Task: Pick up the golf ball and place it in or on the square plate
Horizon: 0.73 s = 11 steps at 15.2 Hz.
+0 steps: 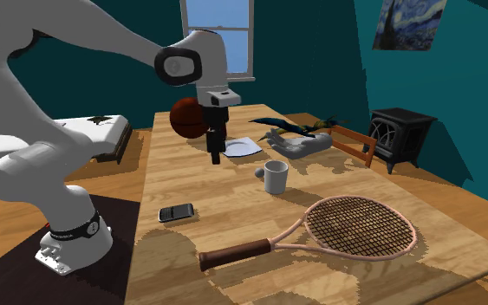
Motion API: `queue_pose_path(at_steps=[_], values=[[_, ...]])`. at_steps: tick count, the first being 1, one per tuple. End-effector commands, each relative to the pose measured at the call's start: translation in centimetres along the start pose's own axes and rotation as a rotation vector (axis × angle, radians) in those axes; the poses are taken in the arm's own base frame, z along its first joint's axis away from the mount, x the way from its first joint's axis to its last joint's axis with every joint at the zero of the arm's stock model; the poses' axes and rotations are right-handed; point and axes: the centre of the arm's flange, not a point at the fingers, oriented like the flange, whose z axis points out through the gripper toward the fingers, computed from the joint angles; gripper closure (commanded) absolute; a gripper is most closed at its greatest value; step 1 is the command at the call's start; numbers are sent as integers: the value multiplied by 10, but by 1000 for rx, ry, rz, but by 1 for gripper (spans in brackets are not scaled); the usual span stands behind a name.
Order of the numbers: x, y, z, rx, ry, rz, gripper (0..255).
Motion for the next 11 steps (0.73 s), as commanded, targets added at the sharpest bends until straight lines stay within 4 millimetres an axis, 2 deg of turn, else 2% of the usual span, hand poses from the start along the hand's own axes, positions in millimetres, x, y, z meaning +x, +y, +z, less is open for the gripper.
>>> queue_pose_path(at_steps=[1, 11], values=[[12, -18, 13, 7, 6, -3, 0], [66, -117, 72, 30, 32, -24, 0]])
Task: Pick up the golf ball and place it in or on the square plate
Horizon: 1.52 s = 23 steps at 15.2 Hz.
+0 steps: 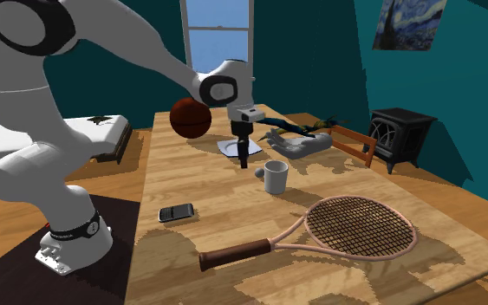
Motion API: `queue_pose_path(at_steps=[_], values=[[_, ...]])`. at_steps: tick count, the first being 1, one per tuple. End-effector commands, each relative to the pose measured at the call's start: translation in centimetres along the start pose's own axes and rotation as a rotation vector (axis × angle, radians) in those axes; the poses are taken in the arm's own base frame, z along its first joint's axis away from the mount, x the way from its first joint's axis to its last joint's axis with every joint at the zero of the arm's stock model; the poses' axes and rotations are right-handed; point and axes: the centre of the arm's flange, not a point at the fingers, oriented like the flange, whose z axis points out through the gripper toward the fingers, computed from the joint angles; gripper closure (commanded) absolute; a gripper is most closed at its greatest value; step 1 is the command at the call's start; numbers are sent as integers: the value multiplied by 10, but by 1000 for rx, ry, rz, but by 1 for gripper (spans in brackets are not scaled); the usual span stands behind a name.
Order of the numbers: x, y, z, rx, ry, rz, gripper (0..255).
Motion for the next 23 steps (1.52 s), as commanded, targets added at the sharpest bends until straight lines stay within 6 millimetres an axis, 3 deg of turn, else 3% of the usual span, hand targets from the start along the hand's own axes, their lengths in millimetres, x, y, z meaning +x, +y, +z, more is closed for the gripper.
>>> queue_pose_path(at_steps=[1, 9, 16, 23], values=[[10, -20, 12, 5, 5, -3, 0], [49, -93, 57, 23, 25, -19, 0], [50, -94, 97, 23, 25, -19, 0], [50, -94, 97, 23, 25, -19, 0]])
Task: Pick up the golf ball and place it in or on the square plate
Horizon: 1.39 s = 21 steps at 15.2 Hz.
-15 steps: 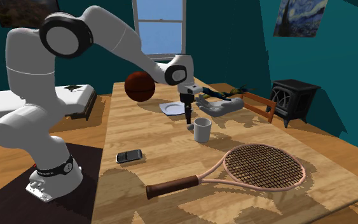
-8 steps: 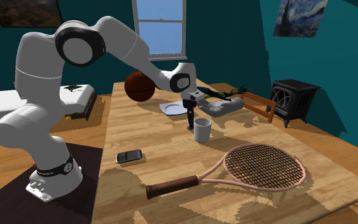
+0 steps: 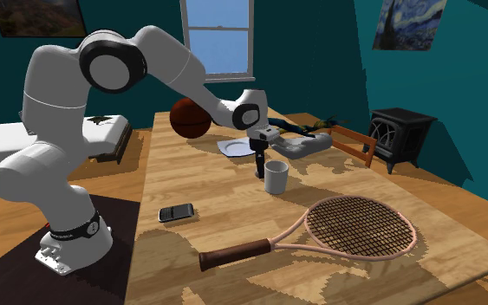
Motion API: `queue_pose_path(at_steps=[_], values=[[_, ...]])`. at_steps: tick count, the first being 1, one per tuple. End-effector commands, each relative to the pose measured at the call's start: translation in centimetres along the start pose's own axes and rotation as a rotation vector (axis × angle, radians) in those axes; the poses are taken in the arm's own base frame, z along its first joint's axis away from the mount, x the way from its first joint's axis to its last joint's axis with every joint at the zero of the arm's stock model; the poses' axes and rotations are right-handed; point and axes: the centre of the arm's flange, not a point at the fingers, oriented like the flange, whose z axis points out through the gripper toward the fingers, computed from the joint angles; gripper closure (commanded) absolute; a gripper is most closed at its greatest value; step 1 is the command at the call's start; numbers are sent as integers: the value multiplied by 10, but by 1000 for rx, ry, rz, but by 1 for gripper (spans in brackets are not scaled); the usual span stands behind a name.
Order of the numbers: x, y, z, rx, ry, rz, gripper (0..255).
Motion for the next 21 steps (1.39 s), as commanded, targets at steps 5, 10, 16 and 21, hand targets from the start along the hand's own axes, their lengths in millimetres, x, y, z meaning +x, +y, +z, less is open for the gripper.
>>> queue_pose_path(at_steps=[5, 10, 16, 21], values=[[0, 0, 0, 0, 0, 0, 255], [0, 0, 0, 0, 0, 0, 255], [3, 1, -26, 0, 0, 0, 255], [6, 2, -52, 0, 0, 0, 255]])
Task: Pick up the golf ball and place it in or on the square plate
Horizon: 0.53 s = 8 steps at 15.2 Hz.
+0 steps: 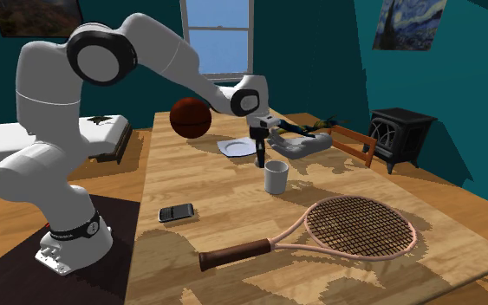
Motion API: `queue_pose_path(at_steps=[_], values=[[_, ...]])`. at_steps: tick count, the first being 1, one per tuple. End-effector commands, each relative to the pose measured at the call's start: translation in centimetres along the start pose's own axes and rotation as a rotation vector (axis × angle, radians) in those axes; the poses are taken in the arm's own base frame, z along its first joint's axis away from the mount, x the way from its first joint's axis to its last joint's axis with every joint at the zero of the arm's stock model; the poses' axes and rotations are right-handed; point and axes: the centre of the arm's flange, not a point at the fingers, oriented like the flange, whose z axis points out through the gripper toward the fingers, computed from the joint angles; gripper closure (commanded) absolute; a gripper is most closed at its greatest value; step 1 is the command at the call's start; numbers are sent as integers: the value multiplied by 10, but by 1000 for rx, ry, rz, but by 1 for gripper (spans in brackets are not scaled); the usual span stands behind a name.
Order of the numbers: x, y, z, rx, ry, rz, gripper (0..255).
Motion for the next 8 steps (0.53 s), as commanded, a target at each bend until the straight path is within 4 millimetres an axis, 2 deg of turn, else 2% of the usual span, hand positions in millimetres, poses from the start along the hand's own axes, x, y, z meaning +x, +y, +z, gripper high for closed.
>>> queue_pose_path(at_steps=[1, 8], values=[[2, 0, -10, 0, 0, 0, 255], [6, 1, -47, 0, 0, 0, 255]])
